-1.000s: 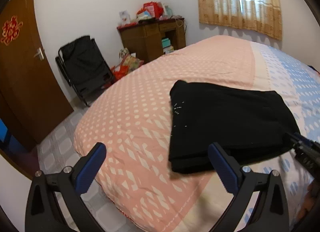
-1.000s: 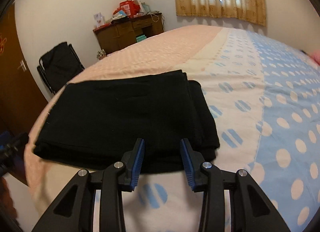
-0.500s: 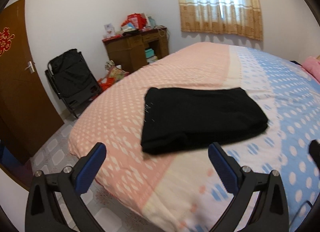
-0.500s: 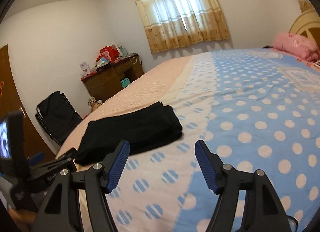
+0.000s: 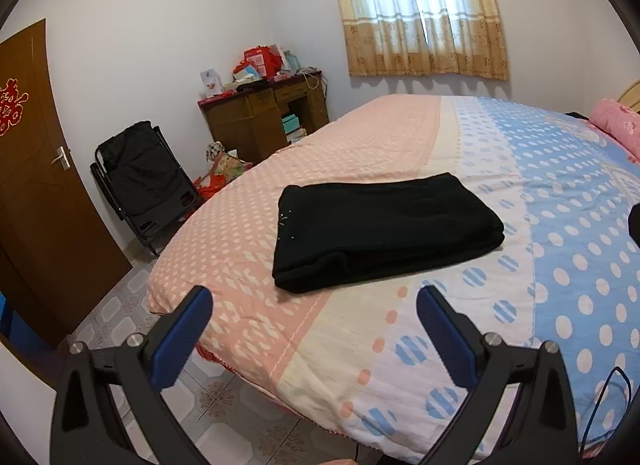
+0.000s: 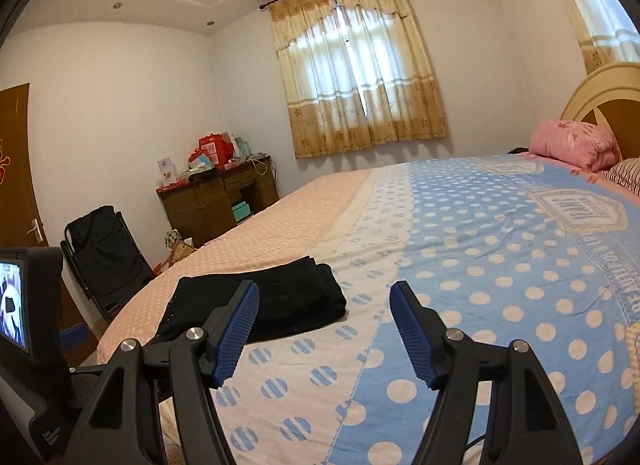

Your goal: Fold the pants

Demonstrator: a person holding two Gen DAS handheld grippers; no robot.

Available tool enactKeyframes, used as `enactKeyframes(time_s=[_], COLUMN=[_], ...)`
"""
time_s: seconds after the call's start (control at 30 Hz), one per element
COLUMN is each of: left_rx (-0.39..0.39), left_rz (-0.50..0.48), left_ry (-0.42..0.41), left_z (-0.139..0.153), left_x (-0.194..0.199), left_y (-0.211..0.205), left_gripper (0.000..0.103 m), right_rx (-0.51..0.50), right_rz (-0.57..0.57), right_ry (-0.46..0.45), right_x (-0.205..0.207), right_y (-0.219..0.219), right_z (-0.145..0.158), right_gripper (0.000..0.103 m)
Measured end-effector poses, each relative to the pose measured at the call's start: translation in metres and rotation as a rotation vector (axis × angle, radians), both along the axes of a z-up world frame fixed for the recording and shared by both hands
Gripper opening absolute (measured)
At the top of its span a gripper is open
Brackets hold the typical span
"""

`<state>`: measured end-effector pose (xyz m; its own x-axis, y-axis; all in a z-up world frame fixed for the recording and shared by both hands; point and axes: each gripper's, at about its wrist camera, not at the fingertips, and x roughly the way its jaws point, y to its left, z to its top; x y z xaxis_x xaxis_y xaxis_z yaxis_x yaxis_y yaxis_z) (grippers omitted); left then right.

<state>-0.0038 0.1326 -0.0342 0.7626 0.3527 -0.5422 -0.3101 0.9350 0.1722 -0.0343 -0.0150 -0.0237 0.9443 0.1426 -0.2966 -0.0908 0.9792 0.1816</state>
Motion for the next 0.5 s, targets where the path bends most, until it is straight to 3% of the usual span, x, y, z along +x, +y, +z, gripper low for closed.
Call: enactKeyframes(time_s=[0.5], left_rx=[-0.003], left_rz=[0.015], left_ry=[-0.024], left_z=[0.0012], left_x=[0.0001], left_y=[-0.0026], left_gripper=[0.103], right_rx=[-0.025], right_rz=[-0.03], right_ry=[-0.002], right_x=[-0.0025], right_y=[-0.0045], right_z=[-0.0041], right_gripper=[0.07])
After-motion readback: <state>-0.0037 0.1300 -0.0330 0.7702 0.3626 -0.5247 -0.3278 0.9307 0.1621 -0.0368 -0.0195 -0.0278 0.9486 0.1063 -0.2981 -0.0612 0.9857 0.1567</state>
